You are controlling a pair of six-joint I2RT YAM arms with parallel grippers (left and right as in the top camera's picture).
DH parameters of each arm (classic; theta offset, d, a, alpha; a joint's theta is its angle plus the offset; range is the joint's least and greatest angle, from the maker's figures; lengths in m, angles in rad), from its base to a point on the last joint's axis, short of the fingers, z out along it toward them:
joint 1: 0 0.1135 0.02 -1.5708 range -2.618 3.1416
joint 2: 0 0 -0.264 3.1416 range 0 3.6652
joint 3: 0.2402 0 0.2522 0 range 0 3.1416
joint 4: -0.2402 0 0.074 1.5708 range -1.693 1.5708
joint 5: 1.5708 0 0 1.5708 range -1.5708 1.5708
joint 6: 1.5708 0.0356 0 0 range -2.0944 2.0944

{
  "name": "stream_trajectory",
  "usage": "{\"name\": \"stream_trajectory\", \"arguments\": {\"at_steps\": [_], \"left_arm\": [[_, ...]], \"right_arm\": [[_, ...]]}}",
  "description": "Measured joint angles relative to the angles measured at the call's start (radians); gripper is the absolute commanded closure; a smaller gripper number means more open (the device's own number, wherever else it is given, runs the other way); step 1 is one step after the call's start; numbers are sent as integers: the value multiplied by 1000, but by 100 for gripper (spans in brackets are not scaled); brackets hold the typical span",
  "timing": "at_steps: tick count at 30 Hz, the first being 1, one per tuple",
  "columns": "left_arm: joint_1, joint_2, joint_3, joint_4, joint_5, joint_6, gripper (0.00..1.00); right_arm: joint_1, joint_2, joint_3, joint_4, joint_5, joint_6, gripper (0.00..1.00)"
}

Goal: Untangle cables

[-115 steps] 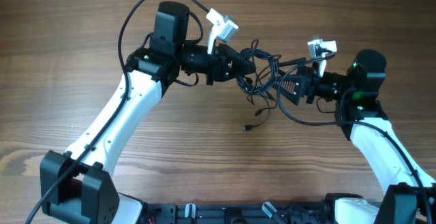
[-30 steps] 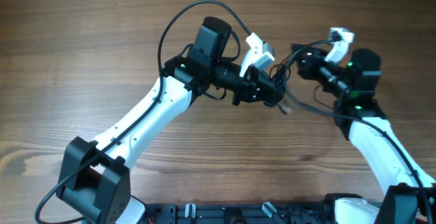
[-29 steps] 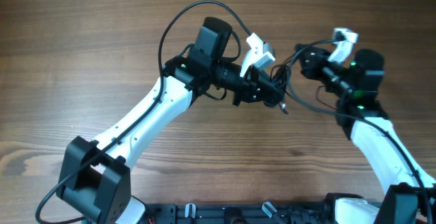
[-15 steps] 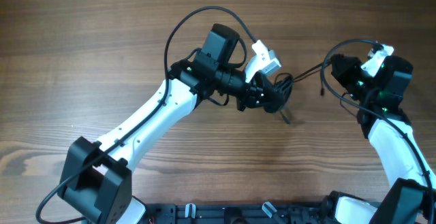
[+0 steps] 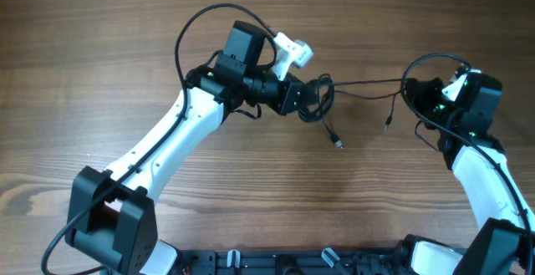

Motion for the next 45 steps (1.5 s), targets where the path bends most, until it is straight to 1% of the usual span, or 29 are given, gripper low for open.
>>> {"name": "stream_trajectory", "arguments": {"at_steps": [1, 3, 4, 5, 6, 8, 10, 11, 14, 17, 20, 23, 25, 28, 30, 31, 33, 36, 38, 40, 43, 45], "left_arm": [[0, 0, 0, -6, -35, -35, 96], [-2, 0, 0, -40, -159, -199, 96], [-1, 0, 0, -60, -211, -260, 96], [6, -6, 0, -87, -267, -317, 96], [27, -12, 0, -100, -329, -388, 96], [59, -19, 0, -79, -408, -472, 96], [69, -21, 0, -66, -440, -527, 96], [72, -26, 0, -54, -472, -545, 96], [59, -27, 0, -3, -472, -584, 96], [51, -27, 0, 57, -421, -603, 96], [50, -27, 0, 122, -341, -615, 96], [50, -27, 0, 192, -270, -648, 96], [50, -29, 0, 233, -230, -707, 96], [50, -29, 0, 261, -207, -737, 96], [50, -29, 0, 266, -176, -700, 96], [50, -29, 0, 261, -165, -677, 96], [50, -29, 1, 208, -114, -552, 96], [50, -31, 2, 68, -60, -361, 96], [50, -31, 2, -47, -35, -203, 96], [49, -31, 1, -117, -14, -78, 96], [49, -31, 1, -167, 60, 100, 96], [49, -31, 1, -164, 127, 196, 96]], "right_arm": [[0, 2, 0, -6, 0, 13, 94], [0, 6, 0, -12, -3, 30, 94], [0, 8, 0, -12, 39, 40, 89], [-22, 14, 0, -12, 81, 48, 77], [-54, 21, 0, -19, 124, 55, 60], [-97, 31, 0, -23, 165, 72, 33], [-102, 32, 0, -24, 157, 76, 21], [-99, 32, 0, -21, 133, 70, 20], [-93, 32, 0, -14, 37, 37, 21], [-75, 32, 0, -13, -96, -26, 25], [-45, 32, 0, -13, -228, -97, 25], [-6, 32, 0, -13, -351, -171, 24], [38, 32, 0, -12, -433, -225, 22], [87, 32, 0, -9, -465, -254, 19], [122, 32, 0, 7, -483, -270, 16], [131, 32, 0, 17, -490, -281, 13], [146, 32, 0, 45, -521, -330, 10], [153, 32, 0, 79, -620, -443, 9], [156, 32, 0, 93, -694, -519, 9], [156, 32, 0, 98, -742, -575, 11], [156, 32, 0, 98, -781, -633, 16], [159, 32, 0, 98, -795, -658, 17]]}}
